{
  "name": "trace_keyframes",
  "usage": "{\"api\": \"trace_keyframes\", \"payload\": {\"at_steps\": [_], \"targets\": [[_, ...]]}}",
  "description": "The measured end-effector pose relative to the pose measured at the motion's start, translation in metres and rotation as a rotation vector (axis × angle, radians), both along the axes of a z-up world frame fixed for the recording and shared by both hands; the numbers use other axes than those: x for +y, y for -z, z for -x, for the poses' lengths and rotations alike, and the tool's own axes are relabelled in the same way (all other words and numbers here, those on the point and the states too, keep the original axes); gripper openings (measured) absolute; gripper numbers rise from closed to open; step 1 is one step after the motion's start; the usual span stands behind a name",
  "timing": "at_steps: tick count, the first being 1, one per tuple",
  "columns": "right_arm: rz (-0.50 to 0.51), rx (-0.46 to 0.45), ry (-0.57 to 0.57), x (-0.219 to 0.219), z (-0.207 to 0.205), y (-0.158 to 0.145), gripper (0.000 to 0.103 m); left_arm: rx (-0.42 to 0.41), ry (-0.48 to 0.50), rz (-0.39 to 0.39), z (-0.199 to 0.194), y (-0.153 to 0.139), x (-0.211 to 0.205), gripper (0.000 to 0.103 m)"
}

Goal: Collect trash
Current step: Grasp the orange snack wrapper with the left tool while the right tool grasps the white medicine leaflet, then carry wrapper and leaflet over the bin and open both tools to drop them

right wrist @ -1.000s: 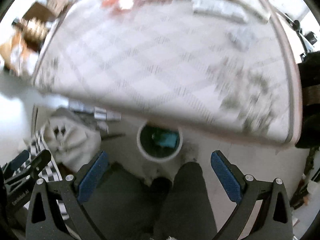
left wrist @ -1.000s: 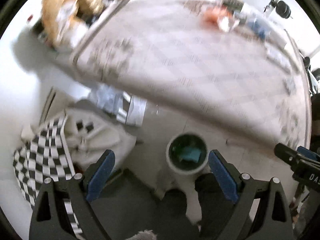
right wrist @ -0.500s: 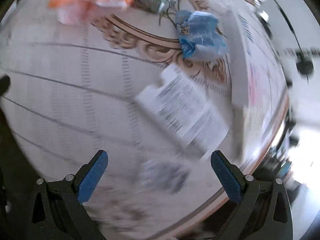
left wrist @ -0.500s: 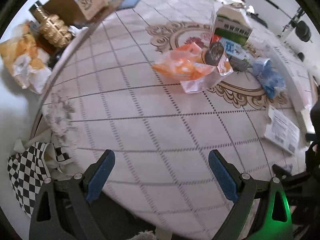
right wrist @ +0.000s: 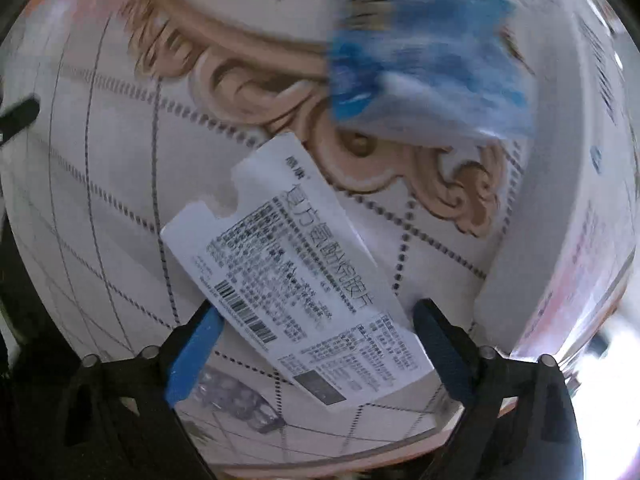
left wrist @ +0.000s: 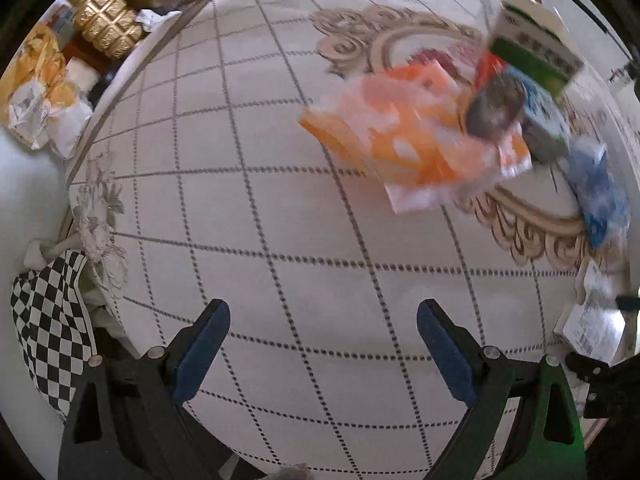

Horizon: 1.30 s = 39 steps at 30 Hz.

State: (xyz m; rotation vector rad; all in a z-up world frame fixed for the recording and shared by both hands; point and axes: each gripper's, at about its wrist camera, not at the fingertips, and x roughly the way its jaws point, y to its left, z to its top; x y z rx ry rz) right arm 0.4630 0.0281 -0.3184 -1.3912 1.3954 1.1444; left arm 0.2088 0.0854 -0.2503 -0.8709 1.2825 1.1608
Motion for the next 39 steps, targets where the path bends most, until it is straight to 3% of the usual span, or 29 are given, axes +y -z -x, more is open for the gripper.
{"api": "trace_keyframes", "payload": {"at_steps": [2,4,7,11,16,17,18,22,24,25,31,39], "targets": [[-0.041,0.038,0.157,0.000,-0.019,-0.003,0.095,-0.017,-0.019,-0.008,0.005,-0.010,0.009,0.096],[-0.102,0.076,0.382,-0.001,-0.044,-0.008,0.094,-0.045,-0.035,-0.029,0.009,-0.025,0.017,0.096],[-0.125,0.206,0.690,-0.010,-0.071,-0.005,0.096,-0.108,-0.063,-0.039,0.013,-0.045,0.033,0.096],[-0.181,0.201,0.670,-0.010,-0.070,-0.006,0.097,-0.193,-0.090,0.020,0.002,-0.040,0.057,0.094],[-0.200,0.030,0.487,-0.007,-0.042,-0.006,0.097,-0.227,-0.082,0.072,-0.022,-0.019,0.073,0.094],[-0.210,0.010,0.471,-0.008,-0.038,-0.005,0.098,-0.221,-0.074,0.091,-0.027,-0.011,0.075,0.082],[-0.211,-0.008,0.459,-0.010,-0.035,-0.004,0.098,-0.213,-0.074,0.098,-0.031,-0.009,0.077,0.064],[-0.243,-0.073,0.441,-0.019,-0.027,-0.002,0.094,-0.213,-0.053,0.080,-0.037,-0.009,0.074,0.042],[-0.281,-0.085,0.447,-0.024,-0.012,-0.008,0.081,-0.198,-0.011,0.052,-0.041,-0.014,0.068,0.033],[-0.289,-0.080,0.448,-0.026,0.002,-0.012,0.081,-0.199,0.002,0.045,-0.042,-0.015,0.066,0.029],[-0.318,-0.063,0.494,-0.044,0.021,-0.017,0.080,-0.157,0.093,-0.036,-0.043,-0.037,0.042,0.025],[-0.407,-0.048,0.602,-0.089,0.046,-0.060,0.080,-0.135,0.178,-0.152,-0.007,-0.090,-0.005,0.025]]}}
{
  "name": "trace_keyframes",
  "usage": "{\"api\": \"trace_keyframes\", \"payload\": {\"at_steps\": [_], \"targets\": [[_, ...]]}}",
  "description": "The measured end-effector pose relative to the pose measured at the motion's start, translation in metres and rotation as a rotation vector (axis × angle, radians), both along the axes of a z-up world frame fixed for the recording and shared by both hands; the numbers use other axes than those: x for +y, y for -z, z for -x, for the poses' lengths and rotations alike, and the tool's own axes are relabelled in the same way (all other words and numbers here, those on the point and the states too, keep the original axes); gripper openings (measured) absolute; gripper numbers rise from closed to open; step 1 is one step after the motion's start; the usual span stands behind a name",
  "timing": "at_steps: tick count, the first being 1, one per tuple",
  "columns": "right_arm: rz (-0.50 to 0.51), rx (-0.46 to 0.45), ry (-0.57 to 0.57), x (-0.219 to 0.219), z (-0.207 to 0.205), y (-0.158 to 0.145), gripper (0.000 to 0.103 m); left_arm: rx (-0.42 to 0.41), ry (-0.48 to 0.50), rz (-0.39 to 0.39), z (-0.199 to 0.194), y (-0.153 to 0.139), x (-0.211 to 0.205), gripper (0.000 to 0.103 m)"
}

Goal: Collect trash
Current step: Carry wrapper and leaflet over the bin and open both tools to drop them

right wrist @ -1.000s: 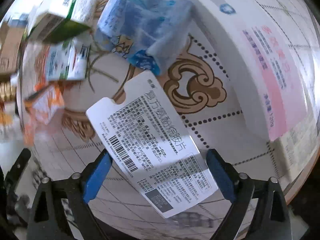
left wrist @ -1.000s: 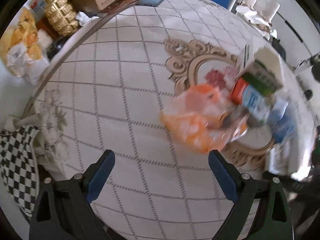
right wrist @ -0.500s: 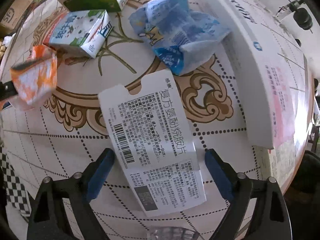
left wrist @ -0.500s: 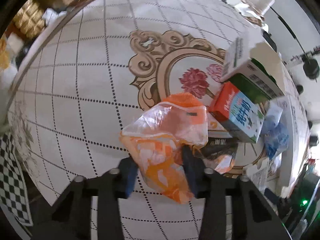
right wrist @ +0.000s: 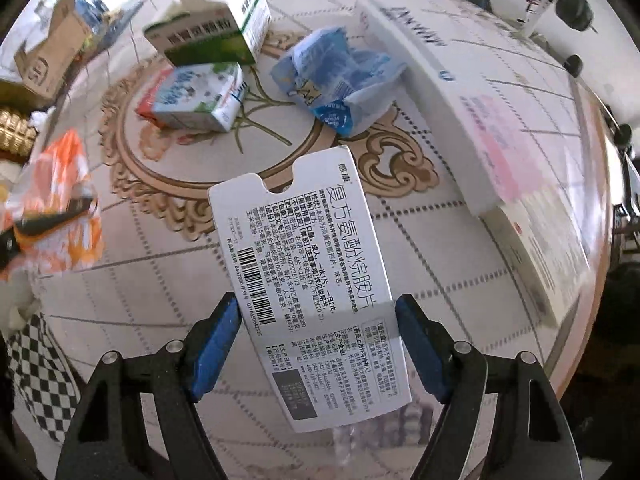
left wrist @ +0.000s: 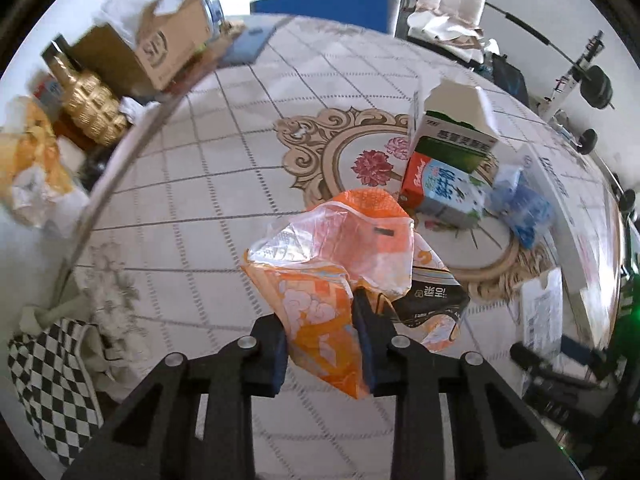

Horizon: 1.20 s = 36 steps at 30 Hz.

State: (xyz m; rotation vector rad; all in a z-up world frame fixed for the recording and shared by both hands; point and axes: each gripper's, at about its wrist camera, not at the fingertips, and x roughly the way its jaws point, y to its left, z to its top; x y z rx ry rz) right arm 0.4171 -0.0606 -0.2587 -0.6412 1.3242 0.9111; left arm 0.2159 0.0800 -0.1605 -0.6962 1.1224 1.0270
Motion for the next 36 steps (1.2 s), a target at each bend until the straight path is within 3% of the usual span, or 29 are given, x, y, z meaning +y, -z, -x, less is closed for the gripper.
{"api": "trace_keyframes", "payload": {"at_steps": [5,8,11,15,18,23,26,33,36], "targets": [[-0.065,-0.002,0.041,-0.039,0.039,-0.038,0.080,-0.009,0.044,-0.052,0.041,-0.016,-0.034,0.025],[-0.084,0.003,0.053,-0.051,0.067,-0.046,0.080,-0.021,0.067,-0.079,0.074,-0.025,-0.061,0.025],[-0.081,0.014,0.058,-0.087,0.120,-0.056,0.080,-0.042,0.064,-0.076,0.114,-0.029,-0.093,0.025],[-0.071,0.083,0.058,-0.142,0.186,-0.047,0.080,-0.042,0.062,-0.027,0.171,-0.017,-0.142,0.025],[-0.009,0.164,0.021,-0.178,0.237,-0.018,0.080,-0.004,0.053,0.025,0.208,0.010,-0.173,0.025],[0.111,0.261,-0.026,-0.208,0.292,0.061,0.080,0.046,0.005,0.205,0.250,0.103,-0.191,0.025],[0.182,0.301,-0.017,-0.217,0.308,0.131,0.080,0.054,-0.030,0.299,0.261,0.175,-0.188,0.025],[0.242,0.315,0.077,-0.202,0.295,0.303,0.080,-0.060,-0.151,0.581,0.261,0.374,-0.157,0.027],[0.243,0.332,0.107,-0.188,0.281,0.362,0.080,-0.091,-0.153,0.652,0.251,0.431,-0.151,0.031]]}}
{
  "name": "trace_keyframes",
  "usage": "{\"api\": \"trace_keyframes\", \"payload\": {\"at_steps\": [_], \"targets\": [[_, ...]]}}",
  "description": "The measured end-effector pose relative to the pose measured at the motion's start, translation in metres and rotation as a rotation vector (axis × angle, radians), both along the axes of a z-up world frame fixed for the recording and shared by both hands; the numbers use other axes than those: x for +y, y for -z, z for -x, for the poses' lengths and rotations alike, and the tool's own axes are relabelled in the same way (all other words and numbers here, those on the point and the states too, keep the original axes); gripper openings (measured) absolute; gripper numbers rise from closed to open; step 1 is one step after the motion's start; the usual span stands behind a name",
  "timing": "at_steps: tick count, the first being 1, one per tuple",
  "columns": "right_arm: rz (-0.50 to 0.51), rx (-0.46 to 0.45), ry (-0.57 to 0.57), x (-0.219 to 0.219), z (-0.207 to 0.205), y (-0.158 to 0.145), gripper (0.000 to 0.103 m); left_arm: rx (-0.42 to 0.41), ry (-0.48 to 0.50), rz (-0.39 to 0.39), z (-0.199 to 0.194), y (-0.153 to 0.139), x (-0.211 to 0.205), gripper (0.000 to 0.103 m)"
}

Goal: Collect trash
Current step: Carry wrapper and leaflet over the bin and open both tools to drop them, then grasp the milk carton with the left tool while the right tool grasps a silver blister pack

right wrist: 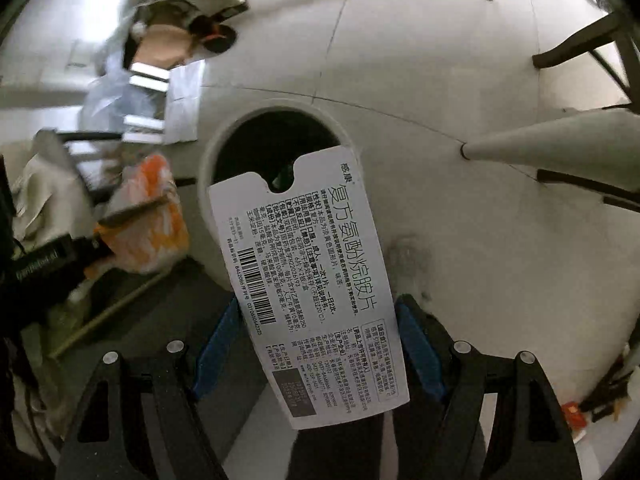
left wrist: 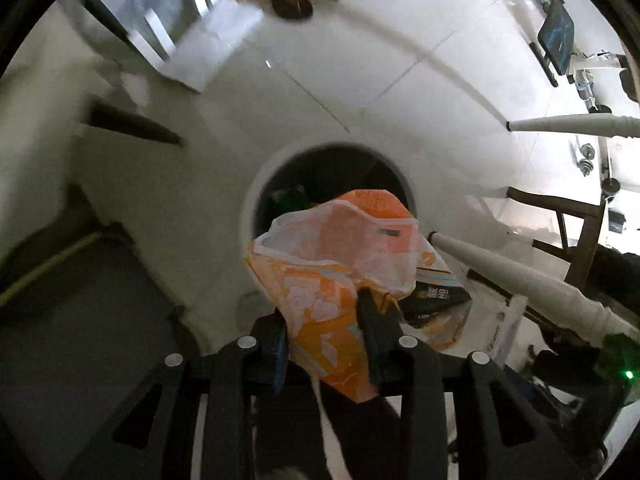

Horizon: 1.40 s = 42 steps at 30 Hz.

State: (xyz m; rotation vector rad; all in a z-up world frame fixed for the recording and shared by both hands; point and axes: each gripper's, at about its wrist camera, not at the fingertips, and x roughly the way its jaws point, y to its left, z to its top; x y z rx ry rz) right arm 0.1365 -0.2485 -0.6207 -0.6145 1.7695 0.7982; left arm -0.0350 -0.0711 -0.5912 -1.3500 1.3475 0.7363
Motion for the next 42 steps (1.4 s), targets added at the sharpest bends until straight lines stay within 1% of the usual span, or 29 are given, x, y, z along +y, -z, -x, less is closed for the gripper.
{"api": "trace_keyframes", "payload": {"at_steps": [1,2,3,4,5,6,8,10,11,12,13,14,17,20,25,28,33,38,42], "targets": [[0.003,0.010,0.009,0.003,-0.003,0.017,0.080,0.000,-0.003,0.019,-0.004,0.018,0.001,0.034],[0.007,0.024,0.018,0.007,-0.007,0.032,0.080,-0.008,-0.006,0.025,-0.005,0.028,0.001,0.044],[0.009,0.041,0.025,0.011,-0.009,0.049,0.080,-0.014,-0.013,0.027,-0.008,0.041,0.002,0.062],[0.015,0.058,0.027,0.016,-0.010,0.064,0.080,-0.014,-0.019,0.020,-0.008,0.044,0.002,0.073],[0.017,0.066,0.030,0.020,-0.011,0.073,0.080,-0.014,-0.030,0.010,-0.007,0.049,0.002,0.092],[0.013,0.081,0.028,0.025,-0.011,0.085,0.080,-0.008,-0.044,-0.001,-0.005,0.052,0.003,0.097],[0.004,0.106,0.017,0.035,-0.010,0.105,0.080,0.011,-0.071,-0.027,0.009,0.054,0.005,0.097],[-0.023,0.138,0.030,0.037,-0.011,0.116,0.081,0.047,-0.087,-0.066,0.020,0.053,0.003,0.097],[-0.034,0.156,0.029,0.040,-0.010,0.120,0.081,0.069,-0.085,-0.098,0.030,0.048,0.002,0.097],[-0.052,0.172,0.030,0.044,-0.008,0.122,0.088,0.098,-0.080,-0.143,0.036,0.042,-0.001,0.097],[-0.065,0.173,0.029,0.045,-0.007,0.122,0.097,0.131,-0.069,-0.186,0.039,0.037,-0.004,0.097],[-0.081,0.162,0.027,0.046,-0.006,0.119,0.103,0.170,-0.054,-0.231,0.040,0.031,-0.007,0.097],[-0.079,0.100,-0.026,0.050,0.003,0.111,0.103,0.212,-0.039,-0.289,0.042,0.020,-0.015,0.098],[-0.061,0.047,-0.075,0.050,0.012,0.105,0.103,0.221,-0.015,-0.299,0.036,0.009,-0.026,0.097],[-0.013,-0.132,-0.171,0.041,0.021,0.080,0.103,0.238,0.057,-0.306,0.024,-0.001,-0.039,0.097],[-0.008,-0.194,-0.186,0.036,0.021,0.062,0.103,0.233,0.094,-0.297,0.024,-0.007,-0.047,0.097],[-0.035,-0.250,-0.190,0.029,0.016,0.029,0.103,0.246,0.132,-0.302,0.019,-0.027,-0.058,0.097],[-0.045,-0.272,-0.202,0.019,0.014,-0.005,0.103,0.237,0.132,-0.313,0.019,-0.055,-0.067,0.097],[-0.076,-0.292,-0.211,0.011,0.017,-0.043,0.103,0.223,0.121,-0.311,0.023,-0.083,-0.075,0.097]]}}
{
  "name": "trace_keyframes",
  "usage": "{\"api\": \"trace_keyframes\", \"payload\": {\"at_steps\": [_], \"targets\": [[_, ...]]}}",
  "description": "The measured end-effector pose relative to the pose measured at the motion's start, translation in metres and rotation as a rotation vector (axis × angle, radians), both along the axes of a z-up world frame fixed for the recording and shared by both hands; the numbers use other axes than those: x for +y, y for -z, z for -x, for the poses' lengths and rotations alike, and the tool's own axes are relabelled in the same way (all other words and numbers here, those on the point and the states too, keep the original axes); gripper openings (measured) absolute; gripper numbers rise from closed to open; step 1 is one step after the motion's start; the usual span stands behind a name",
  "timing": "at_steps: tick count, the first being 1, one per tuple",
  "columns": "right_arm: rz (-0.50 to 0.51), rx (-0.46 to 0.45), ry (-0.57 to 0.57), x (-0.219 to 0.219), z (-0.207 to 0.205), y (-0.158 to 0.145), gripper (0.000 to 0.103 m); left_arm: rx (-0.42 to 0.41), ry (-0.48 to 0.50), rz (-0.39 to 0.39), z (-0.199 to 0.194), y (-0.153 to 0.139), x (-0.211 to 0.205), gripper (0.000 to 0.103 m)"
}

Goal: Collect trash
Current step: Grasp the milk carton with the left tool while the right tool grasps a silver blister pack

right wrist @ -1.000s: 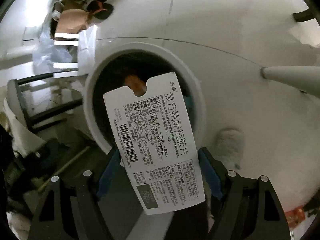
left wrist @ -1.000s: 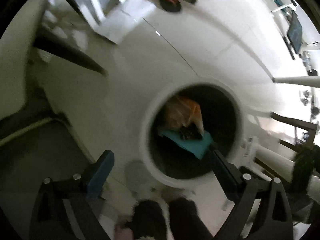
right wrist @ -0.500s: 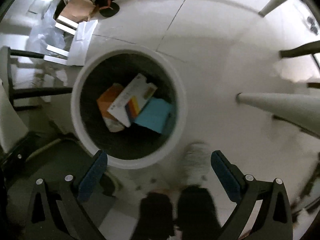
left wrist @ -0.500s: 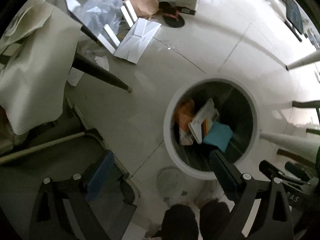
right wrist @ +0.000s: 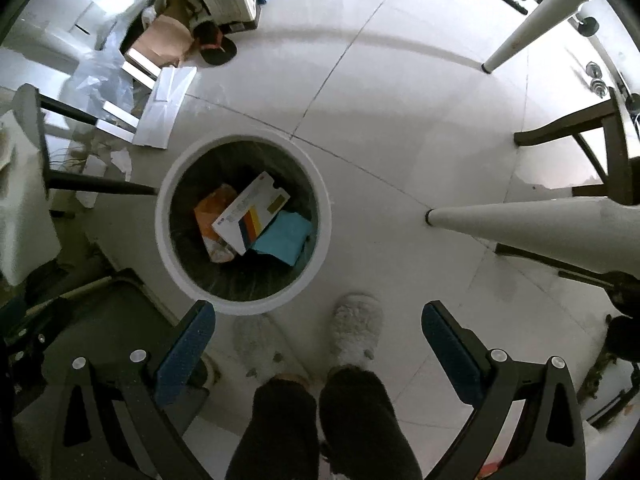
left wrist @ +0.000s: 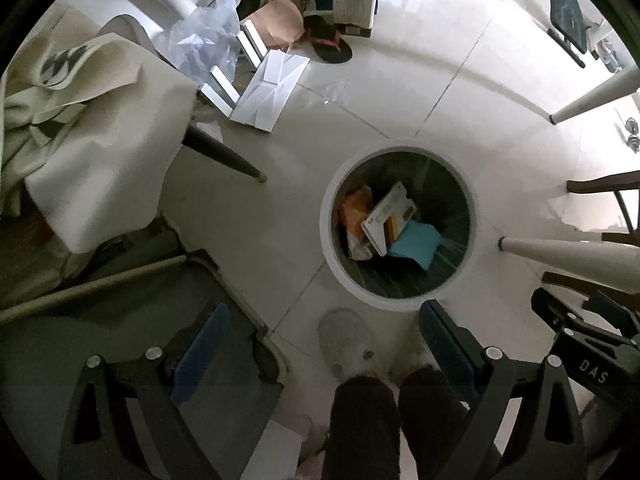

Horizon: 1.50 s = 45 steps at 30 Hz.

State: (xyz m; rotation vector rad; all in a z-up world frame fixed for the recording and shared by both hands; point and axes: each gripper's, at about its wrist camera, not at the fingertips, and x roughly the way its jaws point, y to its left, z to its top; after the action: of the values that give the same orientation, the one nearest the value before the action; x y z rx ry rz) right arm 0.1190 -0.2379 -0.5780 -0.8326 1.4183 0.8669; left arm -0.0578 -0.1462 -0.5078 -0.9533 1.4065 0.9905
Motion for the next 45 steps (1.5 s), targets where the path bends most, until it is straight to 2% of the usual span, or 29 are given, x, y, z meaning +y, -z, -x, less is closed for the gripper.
{"api": "trace_keyframes", "payload": {"at_steps": [7,11,15,19,22,24,28,30,33,39,41,43,44,45], "targets": [[-0.039,-0.014,-0.041,-0.012,0.015,-0.076,0.103,-0.001,-0.015,-0.019,0.015,-0.071,-0.016,0.097],[-0.058,0.010,-0.050,-0.022,0.026,-0.141,0.103,0.018,-0.040,-0.038,0.026,-0.124,-0.024,0.097],[-0.087,0.055,-0.020,-0.033,0.026,-0.212,0.103,0.029,-0.001,-0.141,0.026,-0.197,-0.028,0.097],[-0.137,0.061,0.058,-0.038,-0.007,-0.283,0.103,-0.004,0.036,-0.224,0.001,-0.257,-0.016,0.097],[-0.175,0.040,0.137,-0.036,-0.054,-0.321,0.103,-0.035,0.054,-0.253,-0.029,-0.280,-0.001,0.097],[-0.195,0.008,0.173,-0.032,-0.096,-0.342,0.103,-0.058,0.087,-0.263,-0.065,-0.291,0.011,0.097],[-0.182,-0.037,0.207,-0.010,-0.181,-0.348,0.103,-0.076,0.154,-0.256,-0.127,-0.292,0.032,0.103],[-0.176,-0.046,0.218,0.006,-0.219,-0.342,0.103,-0.071,0.180,-0.231,-0.166,-0.282,0.048,0.103],[-0.156,-0.029,0.217,0.037,-0.260,-0.323,0.103,-0.054,0.192,-0.186,-0.204,-0.268,0.066,0.103],[-0.084,0.017,0.176,0.081,-0.293,-0.272,0.103,0.027,0.203,-0.123,-0.251,-0.242,0.087,0.103],[-0.097,-0.003,0.175,0.085,-0.296,-0.269,0.103,0.045,0.210,-0.107,-0.256,-0.236,0.088,0.103],[-0.099,-0.063,0.123,0.091,-0.290,-0.273,0.095,0.058,0.200,-0.087,-0.260,-0.231,0.090,0.103],[-0.112,-0.067,0.113,0.091,-0.289,-0.275,0.088,0.062,0.193,-0.078,-0.262,-0.229,0.091,0.103],[-0.118,-0.072,0.084,0.093,-0.285,-0.279,0.077,0.066,0.188,-0.070,-0.264,-0.228,0.092,0.103]]}}
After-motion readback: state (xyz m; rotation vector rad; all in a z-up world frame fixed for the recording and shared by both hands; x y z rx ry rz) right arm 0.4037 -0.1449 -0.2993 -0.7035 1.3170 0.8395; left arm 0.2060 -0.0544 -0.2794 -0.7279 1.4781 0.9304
